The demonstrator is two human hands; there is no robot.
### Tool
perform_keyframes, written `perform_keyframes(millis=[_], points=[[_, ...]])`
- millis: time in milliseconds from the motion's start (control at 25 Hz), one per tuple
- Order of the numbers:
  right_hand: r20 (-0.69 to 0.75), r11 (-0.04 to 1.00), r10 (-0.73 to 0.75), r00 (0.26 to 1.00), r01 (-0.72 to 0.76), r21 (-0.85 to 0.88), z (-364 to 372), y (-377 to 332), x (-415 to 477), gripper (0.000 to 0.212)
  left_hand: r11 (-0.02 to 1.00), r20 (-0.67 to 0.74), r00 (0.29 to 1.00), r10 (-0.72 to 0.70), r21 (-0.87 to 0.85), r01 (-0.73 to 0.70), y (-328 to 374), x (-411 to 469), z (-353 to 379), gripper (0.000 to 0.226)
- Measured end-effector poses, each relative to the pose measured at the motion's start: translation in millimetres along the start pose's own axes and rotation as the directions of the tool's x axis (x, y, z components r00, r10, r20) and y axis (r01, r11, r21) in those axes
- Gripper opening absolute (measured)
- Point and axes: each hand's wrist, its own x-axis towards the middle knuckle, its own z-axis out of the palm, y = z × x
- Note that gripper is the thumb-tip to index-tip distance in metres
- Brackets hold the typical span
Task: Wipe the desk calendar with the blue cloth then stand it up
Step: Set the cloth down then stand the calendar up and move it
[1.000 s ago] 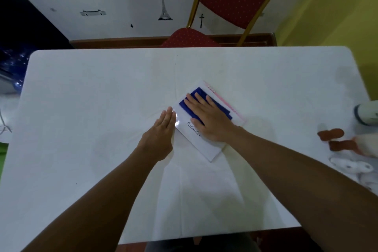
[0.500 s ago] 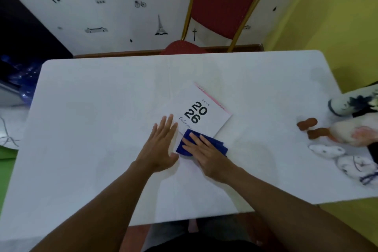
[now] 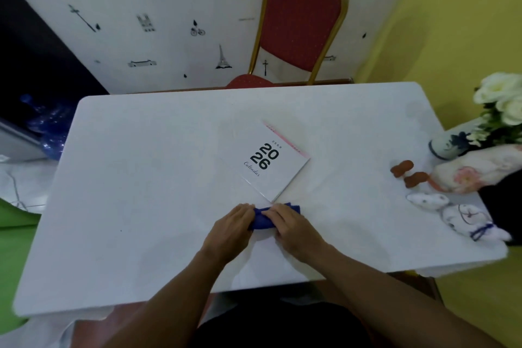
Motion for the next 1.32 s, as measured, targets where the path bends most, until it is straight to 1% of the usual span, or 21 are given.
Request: perform_keyframes(millis=[80,120,240,320,360,400,480,560,640,720,760,800,840,880,920,960,1040,1120,1200,1320], points=[[0.045,0.998,-0.024,0.999,0.026,-0.052,2.3,2.2,-9.1,0.066,1.000,0.040,0.999,0.013,0.020,-0.013,-3.5,-8.8,4.3,0.031],[0.080,0.996,-0.056,0.995,0.061,-0.064,4.5,2.9,-16.0,0.068,0.999,0.089,0.996,0.012,0.035,-0.015,-6.3,-15.0,7.3,0.036],[0.168,0.982,-0.152,0.974,0.169,-0.089,14.4,3.7,-38.1,0.063,0.999,0.257,0.966,-0.034,0.041,0.024,-13.7,-36.7,15.4,0.063],[0.210,0.978,-0.150,0.966,0.176,-0.115,18.6,2.8,-47.5,0.059,0.999,0.303,0.952,-0.035,0.024,0.029,-11.8,-45.1,18.4,0.079],[0.222,0.981,-0.120,0.968,0.150,-0.121,18.4,3.2,-50.3,0.058,0.999,0.302,0.953,-0.031,0.027,0.024,-10.0,-45.8,20.2,0.078],[0.225,0.985,-0.080,0.971,0.111,-0.132,17.7,4.4,-52.4,0.057,0.998,0.299,0.954,-0.025,0.063,0.007,-8.5,-44.9,21.2,0.073],[0.231,0.988,0.010,0.973,0.026,-0.151,14.3,7.7,-56.2,0.058,0.982,0.309,0.951,-0.013,0.183,-0.046,-6.5,-41.2,23.1,0.059],[0.252,0.988,0.038,0.967,0.001,-0.152,10.2,9.7,-56.1,0.058,0.970,0.321,0.947,-0.019,0.236,-0.061,-5.5,-38.9,24.0,0.055],[0.243,0.991,0.018,0.970,0.016,-0.135,6.7,9.2,-53.0,0.056,0.976,0.277,0.961,-0.002,0.209,-0.059,-5.8,-35.9,19.6,0.052],[0.189,0.995,-0.003,0.982,0.021,-0.093,1.5,9.1,-46.9,0.050,0.993,0.147,0.988,0.038,0.108,-0.055,-4.5,-29.3,8.3,0.044],[0.144,0.998,0.017,0.989,-0.008,-0.066,-1.1,9.5,-42.5,0.047,0.998,0.070,0.997,0.043,0.047,-0.047,-4.6,-24.3,2.3,0.040],[0.088,0.997,0.069,0.994,-0.066,-0.036,-3.8,10.5,-36.7,0.044,1.000,0.006,1.000,0.023,-0.004,-0.023,-6.5,-17.9,-3.8,0.037],[0.034,0.989,0.147,0.989,-0.147,-0.005,-6.5,11.5,-29.7,0.042,0.999,-0.029,0.999,-0.025,-0.044,0.024,-9.3,-10.7,-9.2,0.035],[0.001,0.971,0.239,0.971,-0.239,0.019,-9.8,12.7,-20.1,0.041,0.994,-0.042,0.995,-0.086,-0.070,0.083,-13.7,-2.3,-14.2,0.036],[-0.003,0.943,0.331,0.944,-0.331,0.018,-13.3,13.6,-9.6,0.040,0.986,-0.041,0.989,-0.145,-0.090,0.141,-18.5,6.1,-18.5,0.038],[0.015,0.912,0.411,0.911,-0.411,-0.019,-17.3,15.0,1.7,0.039,0.976,-0.033,0.980,-0.196,-0.104,0.191,-23.0,15.1,-23.0,0.040],[0.058,0.836,0.547,0.835,-0.540,-0.103,-23.5,18.0,23.0,0.036,0.956,-0.007,0.964,-0.267,-0.125,0.264,-31.0,34.2,-33.8,0.045],[0.071,0.747,0.664,0.745,-0.654,-0.122,-25.6,21.7,39.5,0.035,0.938,0.022,0.950,-0.312,-0.151,0.312,-39.1,54.6,-44.0,0.049],[0.078,0.674,0.738,0.670,-0.727,-0.134,-24.4,23.9,51.5,0.033,0.913,0.062,0.931,-0.359,-0.181,0.364,-44.6,73.2,-51.3,0.053],[0.103,0.618,0.786,0.609,-0.777,-0.123,-19.0,27.9,67.5,0.028,0.869,0.097,0.902,-0.420,-0.242,0.431,-50.7,99.7,-58.7,0.055]])
